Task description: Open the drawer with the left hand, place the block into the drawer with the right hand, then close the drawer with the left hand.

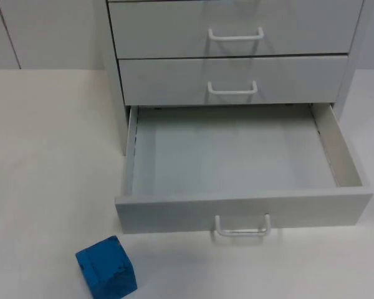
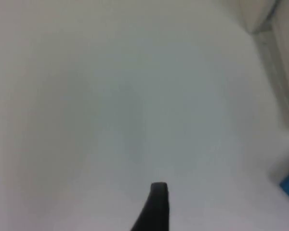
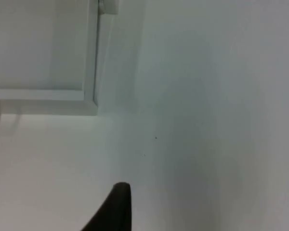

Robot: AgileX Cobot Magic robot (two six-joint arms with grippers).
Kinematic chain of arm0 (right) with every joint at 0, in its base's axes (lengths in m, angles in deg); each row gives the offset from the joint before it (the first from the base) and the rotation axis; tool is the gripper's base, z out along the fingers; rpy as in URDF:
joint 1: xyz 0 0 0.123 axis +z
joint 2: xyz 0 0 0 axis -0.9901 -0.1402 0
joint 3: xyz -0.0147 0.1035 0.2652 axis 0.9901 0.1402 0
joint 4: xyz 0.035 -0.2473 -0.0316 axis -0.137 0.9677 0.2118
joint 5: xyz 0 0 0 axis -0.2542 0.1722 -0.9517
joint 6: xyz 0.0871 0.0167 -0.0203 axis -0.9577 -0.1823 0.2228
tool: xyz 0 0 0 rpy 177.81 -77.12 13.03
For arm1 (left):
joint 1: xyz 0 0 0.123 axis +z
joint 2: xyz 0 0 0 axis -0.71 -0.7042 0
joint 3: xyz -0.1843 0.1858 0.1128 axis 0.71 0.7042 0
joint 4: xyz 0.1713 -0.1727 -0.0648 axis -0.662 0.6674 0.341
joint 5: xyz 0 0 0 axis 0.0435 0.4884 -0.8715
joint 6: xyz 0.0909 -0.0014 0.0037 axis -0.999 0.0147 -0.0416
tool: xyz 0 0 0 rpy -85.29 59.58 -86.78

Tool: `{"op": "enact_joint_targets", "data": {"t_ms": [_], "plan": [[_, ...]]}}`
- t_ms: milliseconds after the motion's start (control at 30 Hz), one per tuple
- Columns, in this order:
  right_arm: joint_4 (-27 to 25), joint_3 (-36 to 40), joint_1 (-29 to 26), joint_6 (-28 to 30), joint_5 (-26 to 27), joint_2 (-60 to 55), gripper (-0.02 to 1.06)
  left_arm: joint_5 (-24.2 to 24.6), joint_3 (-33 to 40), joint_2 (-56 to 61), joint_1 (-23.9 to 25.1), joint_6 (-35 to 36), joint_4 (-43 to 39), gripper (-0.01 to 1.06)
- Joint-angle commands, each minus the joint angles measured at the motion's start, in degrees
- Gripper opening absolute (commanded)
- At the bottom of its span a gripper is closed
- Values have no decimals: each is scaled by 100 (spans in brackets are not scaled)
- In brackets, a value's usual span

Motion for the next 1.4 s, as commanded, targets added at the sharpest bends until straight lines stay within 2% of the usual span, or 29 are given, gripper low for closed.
{"op": "enact_joint_targets", "data": {"t_ms": [0,33,100,133,200,433,533,567,600,633,767,800,933,967,1000,1033,1167,1200,1367], "plan": [[-142,-42,-26,173,13,-1,105,94,35,310,7,262,-225,88],[-142,-42,-26,173,13,-1,105,94,35,310,7,262,-225,88],[-310,-42,22,354,13,-1,105,122,35,451,7,283,-214,103],[-365,-42,54,459,13,-1,105,135,35,524,7,307,-214,105],[-483,-42,251,607,8,-1,105,207,35,608,7,307,-252,105],[-550,-42,935,581,-156,-387,105,401,35,723,7,317,-383,105],[-1009,-130,1565,536,-92,-851,105,401,35,741,7,397,-383,105],[-1092,-180,1850,536,-22,-1051,104,401,35,741,7,397,-383,105],[-1092,-180,1850,536,-22,-1051,104,401,35,741,7,397,-383,105],[-1108,-246,2165,536,94,-1236,103,401,35,741,7,397,-370,105],[-650,-687,3530,131,500,-2188,99,401,35,741,7,397,-370,105],[-650,-687,3530,131,500,-2188,99,401,35,741,7,397,-370,105],[263,-1565,4775,89,618,-3362,99,401,35,741,7,397,-370,105],[469,-1804,4947,89,618,-3698,99,401,35,741,7,397,-370,105],[469,-1804,4947,89,618,-3698,99,401,35,741,7,397,-370,105],[565,-2114,5099,118,607,-4038,99,401,35,741,7,397,-370,105],[566,-3342,5453,980,322,-5204,99,401,35,741,7,397,-370,105],[566,-3342,5453,980,322,-5204,99,401,35,741,7,397,-370,105],[566,-4500,5785,2409,89,-6386,99,401,35,741,7,397,-370,105]]}}
